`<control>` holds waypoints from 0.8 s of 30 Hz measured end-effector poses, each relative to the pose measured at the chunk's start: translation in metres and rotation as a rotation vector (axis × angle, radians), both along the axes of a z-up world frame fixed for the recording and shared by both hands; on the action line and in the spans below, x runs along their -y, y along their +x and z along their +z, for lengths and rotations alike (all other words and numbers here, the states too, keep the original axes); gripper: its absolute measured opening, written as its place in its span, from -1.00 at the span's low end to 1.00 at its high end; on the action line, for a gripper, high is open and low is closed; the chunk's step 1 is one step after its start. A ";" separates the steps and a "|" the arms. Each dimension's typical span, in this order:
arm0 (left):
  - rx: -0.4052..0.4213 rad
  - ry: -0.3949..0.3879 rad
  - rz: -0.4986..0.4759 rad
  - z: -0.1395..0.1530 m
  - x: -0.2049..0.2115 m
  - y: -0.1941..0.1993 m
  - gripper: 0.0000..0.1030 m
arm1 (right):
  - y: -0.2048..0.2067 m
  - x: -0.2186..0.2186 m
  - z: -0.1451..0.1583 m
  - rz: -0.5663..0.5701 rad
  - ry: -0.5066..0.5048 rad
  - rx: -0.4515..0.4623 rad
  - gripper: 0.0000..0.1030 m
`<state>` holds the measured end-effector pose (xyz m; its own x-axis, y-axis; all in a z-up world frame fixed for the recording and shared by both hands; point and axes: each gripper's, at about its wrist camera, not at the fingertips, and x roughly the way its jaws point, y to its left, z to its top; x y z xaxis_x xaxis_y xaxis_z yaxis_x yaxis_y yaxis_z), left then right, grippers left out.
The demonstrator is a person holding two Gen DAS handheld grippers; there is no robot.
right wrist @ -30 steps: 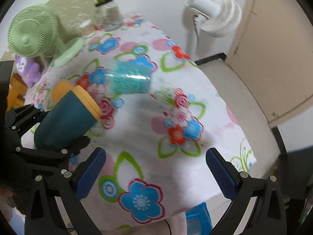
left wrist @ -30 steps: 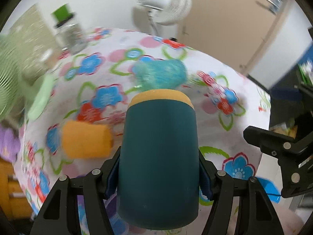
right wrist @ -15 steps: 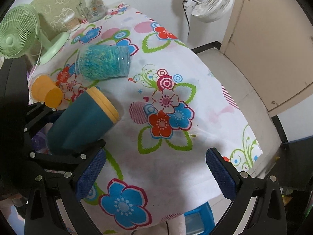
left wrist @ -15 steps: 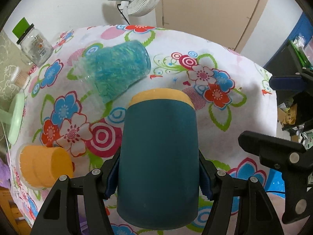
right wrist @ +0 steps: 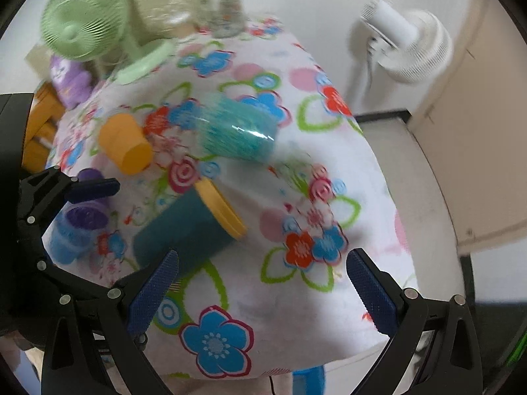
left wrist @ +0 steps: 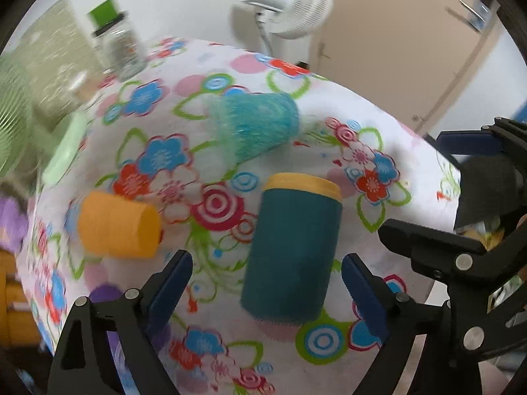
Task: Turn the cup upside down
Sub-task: 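Lay the teal cup on its side and open the left tool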
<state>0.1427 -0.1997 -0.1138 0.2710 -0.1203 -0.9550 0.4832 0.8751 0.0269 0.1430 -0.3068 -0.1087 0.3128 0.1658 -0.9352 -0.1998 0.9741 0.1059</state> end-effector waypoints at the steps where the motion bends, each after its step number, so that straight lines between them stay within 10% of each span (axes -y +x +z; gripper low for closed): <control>1: -0.004 -0.001 0.038 0.003 -0.005 0.000 0.81 | 0.002 -0.004 0.004 0.029 0.000 0.009 0.99; 10: -0.010 -0.043 0.371 0.020 -0.045 -0.023 0.85 | 0.008 -0.037 0.027 0.316 -0.019 0.106 0.99; 24: -0.073 -0.069 0.628 -0.006 -0.071 -0.054 0.85 | 0.011 -0.101 0.004 0.938 -0.119 0.123 0.93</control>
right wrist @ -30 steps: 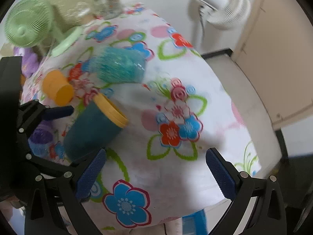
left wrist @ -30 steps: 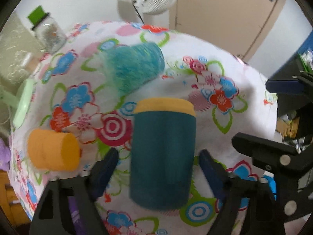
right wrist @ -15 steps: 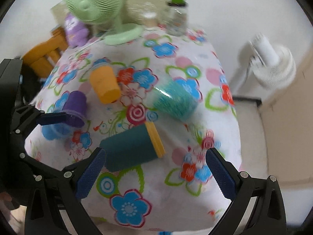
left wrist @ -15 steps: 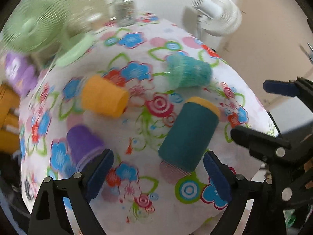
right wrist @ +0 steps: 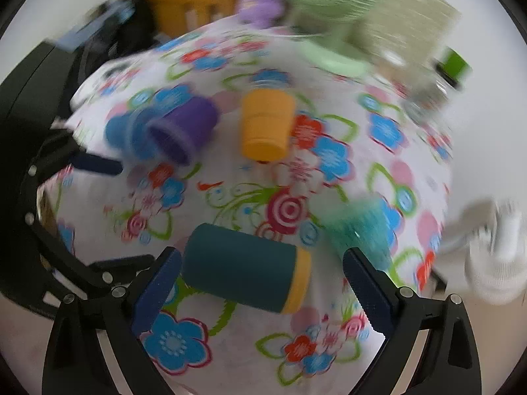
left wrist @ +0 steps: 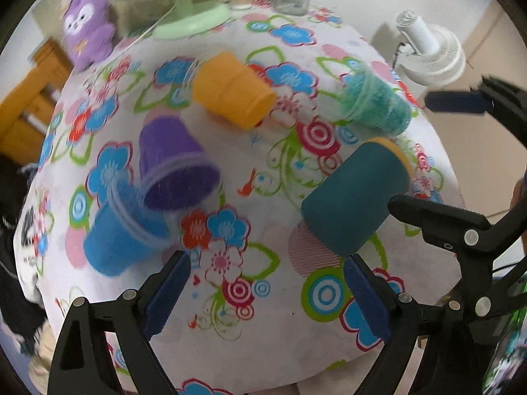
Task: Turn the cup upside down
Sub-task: 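Lay the teal cup on its side and open the left tool, then close the right tool around the lying teal cup, then lift the teal cup with the right tool, turning its base upward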
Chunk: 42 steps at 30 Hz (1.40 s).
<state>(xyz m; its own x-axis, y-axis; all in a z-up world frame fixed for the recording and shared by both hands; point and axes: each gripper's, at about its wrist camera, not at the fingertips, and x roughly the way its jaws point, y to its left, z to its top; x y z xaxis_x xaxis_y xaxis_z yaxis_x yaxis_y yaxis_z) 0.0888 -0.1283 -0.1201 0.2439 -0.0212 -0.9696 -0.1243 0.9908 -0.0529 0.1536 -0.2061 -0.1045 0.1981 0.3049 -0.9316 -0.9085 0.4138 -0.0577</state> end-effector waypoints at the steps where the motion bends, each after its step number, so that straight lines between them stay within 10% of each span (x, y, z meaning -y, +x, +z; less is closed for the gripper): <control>1: -0.002 0.002 0.011 -0.002 -0.001 -0.002 0.85 | 0.000 -0.004 -0.003 0.036 -0.009 -0.005 0.93; 21: -0.099 -0.081 0.094 -0.051 -0.005 -0.015 0.85 | -0.024 -0.043 -0.062 0.673 -0.250 -0.058 0.87; 31: -0.139 -0.076 0.110 -0.069 -0.014 -0.024 0.85 | -0.031 -0.040 -0.087 0.761 -0.238 -0.111 0.52; 42: -0.141 -0.060 0.099 -0.068 -0.022 -0.015 0.85 | -0.016 -0.039 -0.079 0.599 -0.159 -0.121 0.40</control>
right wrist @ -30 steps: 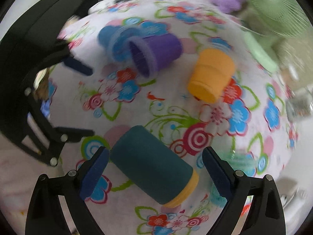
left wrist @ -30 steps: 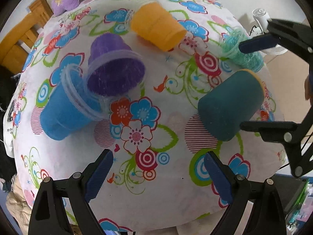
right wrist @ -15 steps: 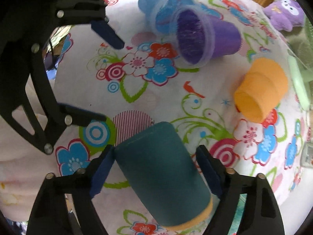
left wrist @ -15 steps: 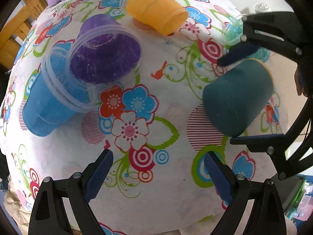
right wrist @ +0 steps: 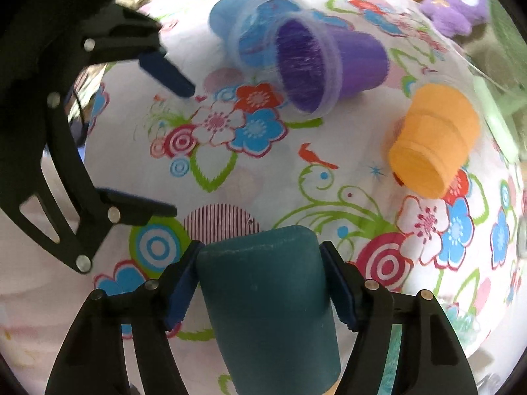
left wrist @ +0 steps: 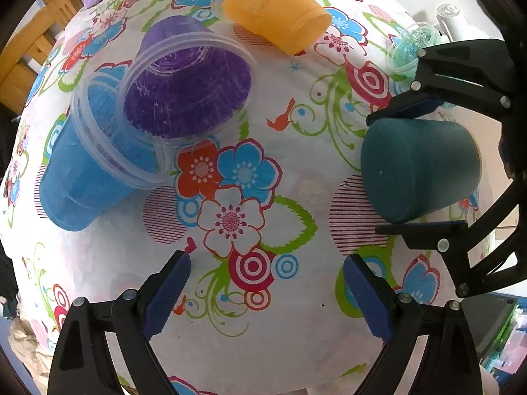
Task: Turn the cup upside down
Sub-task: 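Lift the teal cup with the right tool, turning its base upward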
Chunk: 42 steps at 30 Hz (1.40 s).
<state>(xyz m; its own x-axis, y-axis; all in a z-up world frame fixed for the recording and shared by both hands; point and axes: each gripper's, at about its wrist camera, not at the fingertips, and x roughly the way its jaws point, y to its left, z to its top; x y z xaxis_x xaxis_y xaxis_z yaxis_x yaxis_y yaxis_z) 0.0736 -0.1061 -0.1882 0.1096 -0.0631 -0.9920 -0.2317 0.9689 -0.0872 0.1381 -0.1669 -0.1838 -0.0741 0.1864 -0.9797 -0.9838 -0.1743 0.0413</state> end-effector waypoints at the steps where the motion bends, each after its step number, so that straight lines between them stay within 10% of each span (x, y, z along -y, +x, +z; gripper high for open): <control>1: 0.000 0.003 -0.002 0.001 0.000 0.000 0.85 | 0.004 -0.001 0.004 -0.026 0.007 -0.003 0.40; 23: 0.123 0.072 0.029 0.091 -0.051 0.008 0.84 | -0.005 0.007 0.112 -0.725 0.327 0.002 0.30; 42: 0.256 0.172 -0.005 0.110 -0.064 0.000 0.84 | -0.022 0.019 0.108 -1.133 0.557 0.059 0.30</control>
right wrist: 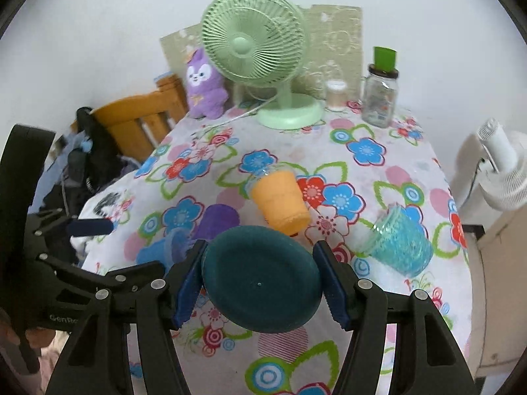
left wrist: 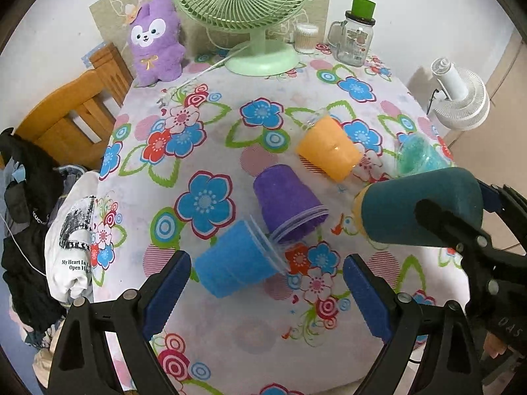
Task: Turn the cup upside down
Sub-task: 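Lift the teal cup with the right tool, turning its base upward, then lower the teal cup rim-down onto the table and open the right tool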
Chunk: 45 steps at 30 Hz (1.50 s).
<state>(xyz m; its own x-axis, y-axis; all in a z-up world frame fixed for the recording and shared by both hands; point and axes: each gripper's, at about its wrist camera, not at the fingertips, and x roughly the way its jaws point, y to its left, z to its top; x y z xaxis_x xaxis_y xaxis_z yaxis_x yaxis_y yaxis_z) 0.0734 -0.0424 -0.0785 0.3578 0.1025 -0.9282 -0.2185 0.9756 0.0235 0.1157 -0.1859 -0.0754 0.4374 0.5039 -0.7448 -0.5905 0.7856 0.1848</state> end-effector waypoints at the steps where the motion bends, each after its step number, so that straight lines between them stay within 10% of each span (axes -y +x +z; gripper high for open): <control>1: 0.002 -0.001 -0.002 -0.003 -0.001 0.000 0.84 | 0.000 0.000 -0.004 -0.017 0.002 -0.002 0.30; 32: 0.020 0.022 -0.071 -0.038 -0.010 0.005 0.84 | 0.009 -0.029 -0.063 -0.074 -0.113 0.065 0.32; 36: -0.004 0.027 -0.076 -0.040 -0.011 0.006 0.84 | 0.009 -0.026 -0.063 -0.136 -0.165 0.056 0.71; 45: -0.063 0.015 -0.079 -0.029 -0.012 0.002 0.84 | 0.006 -0.014 -0.037 -0.138 -0.140 -0.017 0.78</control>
